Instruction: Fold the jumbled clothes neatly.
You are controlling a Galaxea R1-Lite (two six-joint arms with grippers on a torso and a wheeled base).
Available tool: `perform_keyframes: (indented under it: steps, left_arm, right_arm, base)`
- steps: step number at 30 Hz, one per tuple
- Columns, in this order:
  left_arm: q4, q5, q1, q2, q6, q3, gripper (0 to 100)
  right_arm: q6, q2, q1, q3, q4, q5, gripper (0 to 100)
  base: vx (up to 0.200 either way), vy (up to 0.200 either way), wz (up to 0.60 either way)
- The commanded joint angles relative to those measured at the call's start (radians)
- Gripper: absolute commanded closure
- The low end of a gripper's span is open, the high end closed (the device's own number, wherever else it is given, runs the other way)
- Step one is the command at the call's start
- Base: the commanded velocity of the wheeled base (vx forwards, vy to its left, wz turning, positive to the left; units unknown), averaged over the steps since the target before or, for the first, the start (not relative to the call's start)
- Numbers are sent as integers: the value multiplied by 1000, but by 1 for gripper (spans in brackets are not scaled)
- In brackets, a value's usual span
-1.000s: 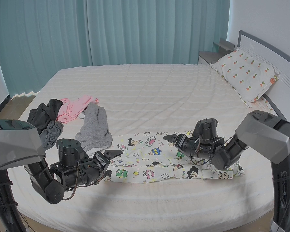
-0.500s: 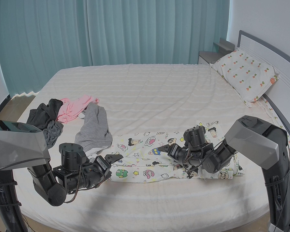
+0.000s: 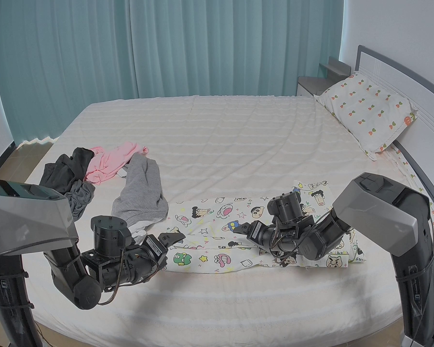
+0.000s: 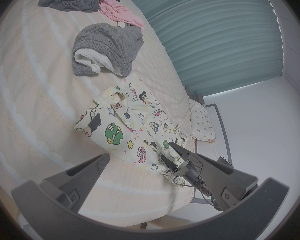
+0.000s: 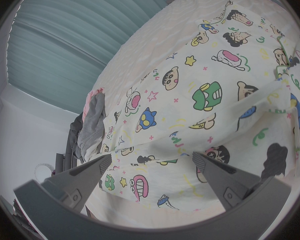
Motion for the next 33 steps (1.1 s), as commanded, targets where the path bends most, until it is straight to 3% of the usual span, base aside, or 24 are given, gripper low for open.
perform_keyframes:
  steps: [1, 6, 15, 25, 33]
  left_arm:
    - [-1, 0, -2, 3, 0, 1, 0]
    - [-1, 24, -2, 8, 0, -2, 0]
    - [-1, 27, -8, 9, 0, -2, 0]
    - [-1, 29, -8, 16, 13, -2, 0]
    - [-1, 29, -8, 16, 13, -4, 0]
  right_arm:
    - [0, -9, 18, 1, 25, -5, 0]
    - [-11, 3, 24, -80, 178, -45, 0]
    - [-10, 78, -12, -209, 187, -45, 0]
    - [-13, 109, -46, -226, -1, -72, 0]
    - [-17, 26, -35, -123, -9, -63, 0]
  base:
    - [0, 0, 0]
    - [0, 0, 0]
    - [0, 0, 0]
    - [0, 0, 0]
    - [0, 0, 0]
